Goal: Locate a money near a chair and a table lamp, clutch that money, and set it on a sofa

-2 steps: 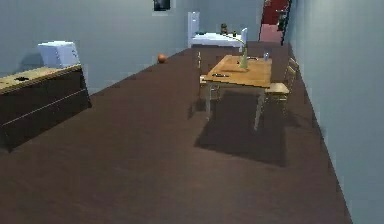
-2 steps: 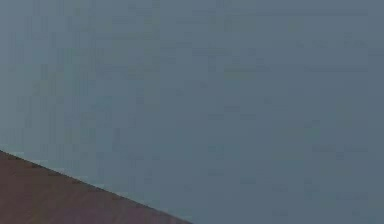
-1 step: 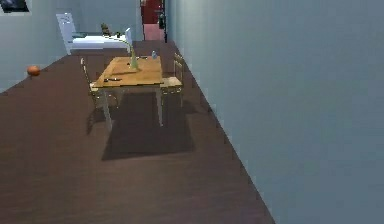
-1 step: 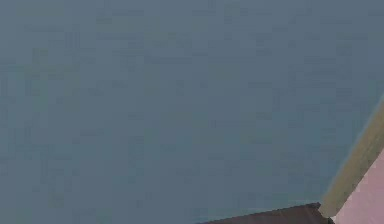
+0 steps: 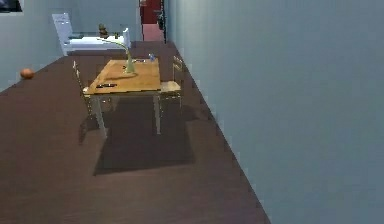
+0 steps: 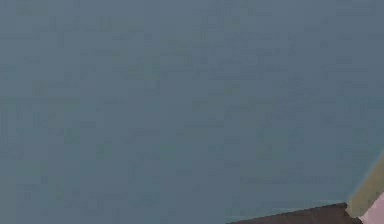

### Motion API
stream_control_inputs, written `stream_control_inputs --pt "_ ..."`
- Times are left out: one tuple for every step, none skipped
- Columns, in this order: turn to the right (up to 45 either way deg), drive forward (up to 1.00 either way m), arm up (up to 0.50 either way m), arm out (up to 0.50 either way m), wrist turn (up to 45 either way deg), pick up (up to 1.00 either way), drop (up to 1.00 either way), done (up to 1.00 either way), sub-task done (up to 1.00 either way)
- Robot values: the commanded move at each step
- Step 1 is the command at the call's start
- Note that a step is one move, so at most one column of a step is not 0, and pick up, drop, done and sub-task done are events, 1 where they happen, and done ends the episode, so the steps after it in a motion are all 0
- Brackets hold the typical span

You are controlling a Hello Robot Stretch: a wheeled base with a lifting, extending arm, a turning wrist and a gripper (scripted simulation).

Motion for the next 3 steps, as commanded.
stream_control_inputs --pt "0.0 1.00 0.00 0.00 0.0 0.00 0.00 0.00 0.00" --pt "-3.0 0.00 0.00 0.00 0.0 0.00 0.00 0.00 0.00" --pt "0.0 0.55 0.00 0.00 0.0 0.00 0.00 0.00 0.00"
